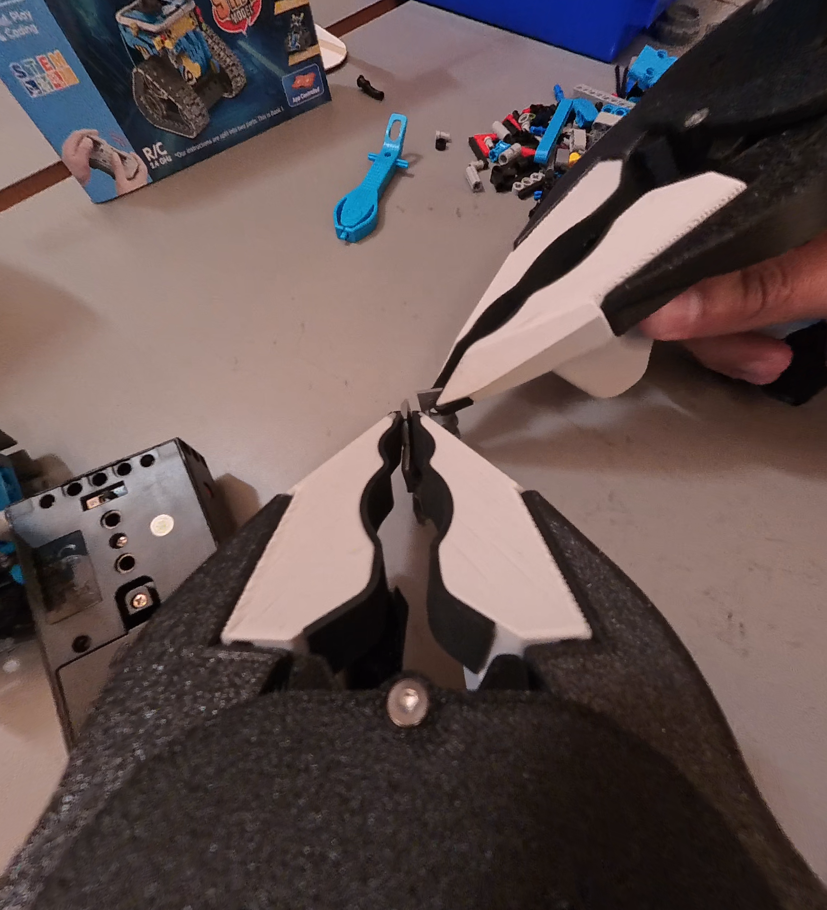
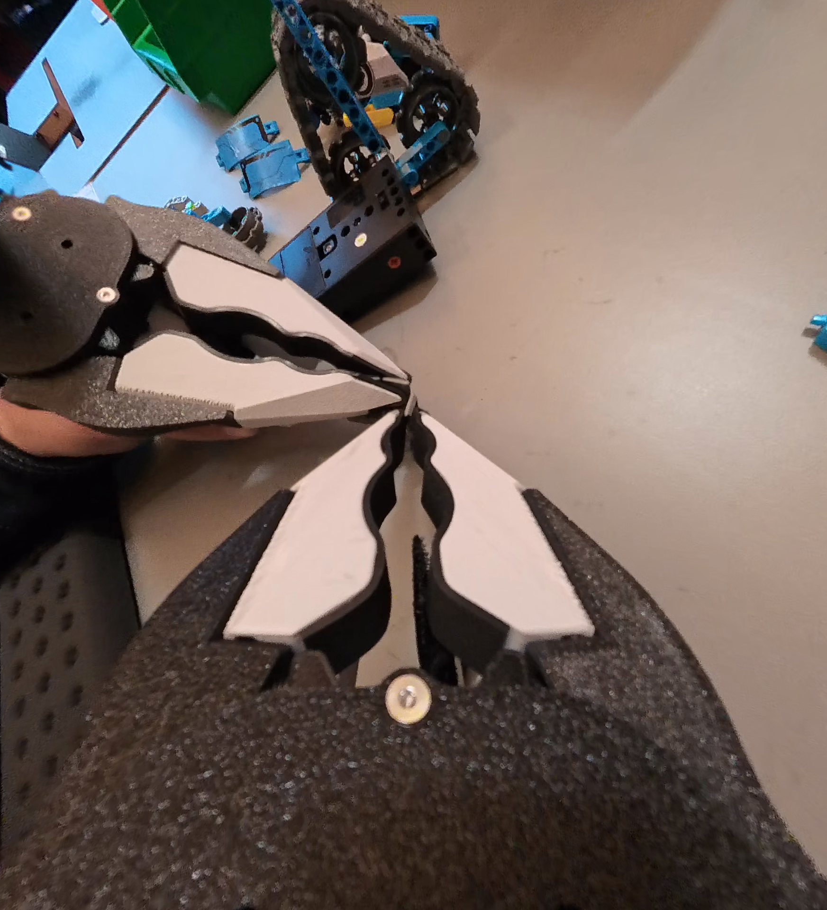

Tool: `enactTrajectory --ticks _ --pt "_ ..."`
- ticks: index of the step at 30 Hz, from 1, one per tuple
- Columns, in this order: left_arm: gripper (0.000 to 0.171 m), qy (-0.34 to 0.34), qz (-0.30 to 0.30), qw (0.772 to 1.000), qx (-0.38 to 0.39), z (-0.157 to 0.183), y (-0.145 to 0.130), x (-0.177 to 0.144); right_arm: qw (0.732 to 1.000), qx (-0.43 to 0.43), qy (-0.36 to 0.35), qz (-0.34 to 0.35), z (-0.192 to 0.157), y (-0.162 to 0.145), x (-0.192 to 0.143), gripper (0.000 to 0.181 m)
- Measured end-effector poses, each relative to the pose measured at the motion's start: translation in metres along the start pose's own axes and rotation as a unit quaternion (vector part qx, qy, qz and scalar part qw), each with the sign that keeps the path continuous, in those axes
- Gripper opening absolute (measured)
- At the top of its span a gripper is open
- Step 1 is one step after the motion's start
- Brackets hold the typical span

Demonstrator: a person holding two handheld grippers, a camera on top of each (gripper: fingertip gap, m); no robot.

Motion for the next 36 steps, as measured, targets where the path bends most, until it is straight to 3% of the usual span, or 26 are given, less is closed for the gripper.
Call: enactTrajectory --ticks 5,9,13,18,23,29,36 --pt "0.002 -0.013 -0.001 0.999 -0.044 -0.002 0.000 0.000 0.999 -0.032 -0.028 -0.004 -0.002 0.001 0.000 0.000" --pt "0.002 -0.023 0.000 0.998 -0.050 -0.002 0.000 0.000 1.000 -0.002 0.001 0.001 0.001 0.001 0.001 0.000" --pt "0.002 -0.049 0.001 0.995 -0.088 -0.004 -0.001 -0.001 0.987 -0.150 -0.058 -0.006 -0.006 0.000 0.000 0.000" --pt "0.002 -0.071 0.003 0.991 -0.118 -0.003 -0.002 -0.001 0.972 -0.203 -0.119 0.000 -0.012 -0.003 -0.001 0.000" --pt "0.002 -0.068 0.006 0.990 -0.123 -0.001 -0.002 -0.001 0.981 -0.158 -0.107 0.011 -0.011 -0.005 -0.003 0.000" --pt "0.001 -0.030 0.004 0.999 -0.043 0.005 -0.001 -0.001 0.999 0.001 0.002 0.032 0.006 -0.004 -0.003 0.007" --pt "0.001 -0.029 0.002 0.999 -0.038 0.005 0.000 -0.001 0.997 -0.070 -0.019 0.015 0.001 -0.002 0.002 0.001"
Point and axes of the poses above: each gripper's, where its closed fingertips meet, x out along the fingers, y out of its top, z = x × y across the jaws, the point moved 3 cm from there along -x, back along the fingers, and after that the axes turned 4 degrees about -z, right-handed, at the moved point
